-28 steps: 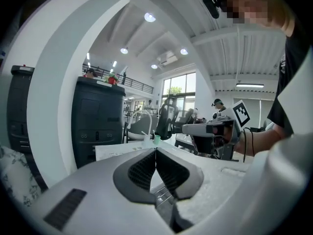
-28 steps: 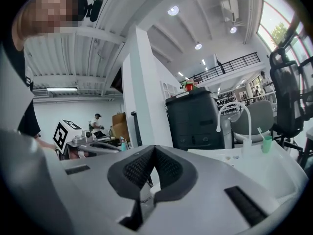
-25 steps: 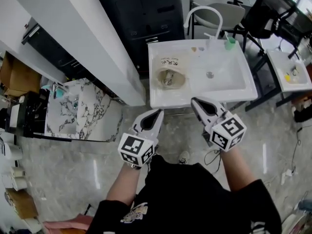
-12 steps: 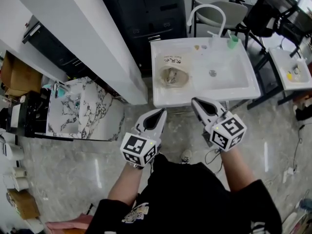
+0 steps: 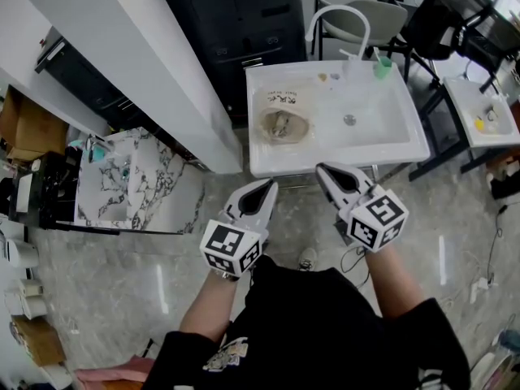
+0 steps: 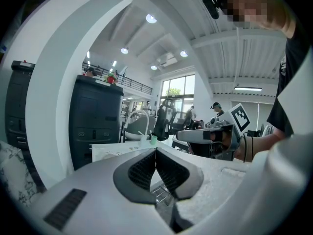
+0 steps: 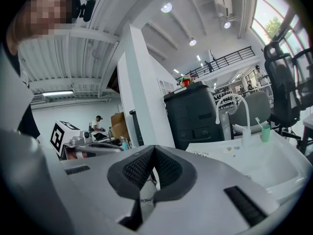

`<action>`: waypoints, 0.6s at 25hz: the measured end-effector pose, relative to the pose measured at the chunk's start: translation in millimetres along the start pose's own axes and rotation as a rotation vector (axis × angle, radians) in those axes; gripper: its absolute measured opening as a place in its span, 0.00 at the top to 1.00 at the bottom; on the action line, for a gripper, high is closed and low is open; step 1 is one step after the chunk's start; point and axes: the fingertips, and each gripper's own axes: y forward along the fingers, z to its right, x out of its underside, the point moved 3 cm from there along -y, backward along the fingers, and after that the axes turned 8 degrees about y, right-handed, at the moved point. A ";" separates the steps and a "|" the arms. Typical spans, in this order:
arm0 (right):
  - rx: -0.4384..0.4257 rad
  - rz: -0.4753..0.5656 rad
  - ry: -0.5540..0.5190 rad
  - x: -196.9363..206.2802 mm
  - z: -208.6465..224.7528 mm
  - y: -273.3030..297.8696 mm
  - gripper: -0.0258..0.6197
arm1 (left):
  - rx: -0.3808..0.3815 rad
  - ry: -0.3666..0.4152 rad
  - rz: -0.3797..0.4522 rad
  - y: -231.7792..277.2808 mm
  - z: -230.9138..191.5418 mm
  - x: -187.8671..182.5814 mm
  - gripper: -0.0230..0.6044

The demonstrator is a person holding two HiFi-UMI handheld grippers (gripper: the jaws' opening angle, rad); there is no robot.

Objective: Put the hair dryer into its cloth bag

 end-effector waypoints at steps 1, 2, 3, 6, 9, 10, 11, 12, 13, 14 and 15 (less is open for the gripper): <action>0.000 -0.001 0.001 0.5 0.4 -1.1 0.96 | 0.000 0.000 0.000 0.1 1.1 0.1 0.96; 0.000 -0.001 0.002 0.7 1.1 -2.2 0.96 | 0.000 0.000 0.000 0.5 2.4 0.0 0.96; 0.000 0.000 0.003 0.4 1.8 -3.4 0.96 | 0.000 0.001 0.000 1.1 3.7 -0.3 0.96; -0.005 0.002 0.002 -1.5 2.8 -6.6 0.96 | -0.004 0.004 0.000 2.1 7.2 -2.2 0.96; -0.010 0.003 -0.003 -2.0 3.2 -8.5 0.96 | -0.007 0.008 0.002 2.5 9.4 -3.3 0.96; -0.012 0.003 -0.005 -1.7 3.6 -9.1 0.96 | -0.009 0.010 0.003 2.8 10.1 -3.3 0.96; -0.014 0.004 -0.006 -1.5 4.1 -9.8 0.96 | -0.010 0.011 0.003 3.1 11.0 -3.5 0.96; -0.015 0.004 -0.006 -1.6 4.7 -10.4 0.96 | -0.010 0.014 0.003 3.6 11.7 -3.9 0.96; -0.016 0.003 -0.006 -1.7 5.5 -10.8 0.96 | -0.011 0.016 0.002 4.3 12.3 -4.4 0.96; -0.017 0.003 -0.006 -1.9 6.2 -11.1 0.96 | -0.012 0.017 0.002 5.0 12.8 -4.8 0.96; -0.019 0.002 -0.005 -2.1 6.9 -11.3 0.96 | -0.013 0.017 0.000 5.7 13.2 -4.8 0.96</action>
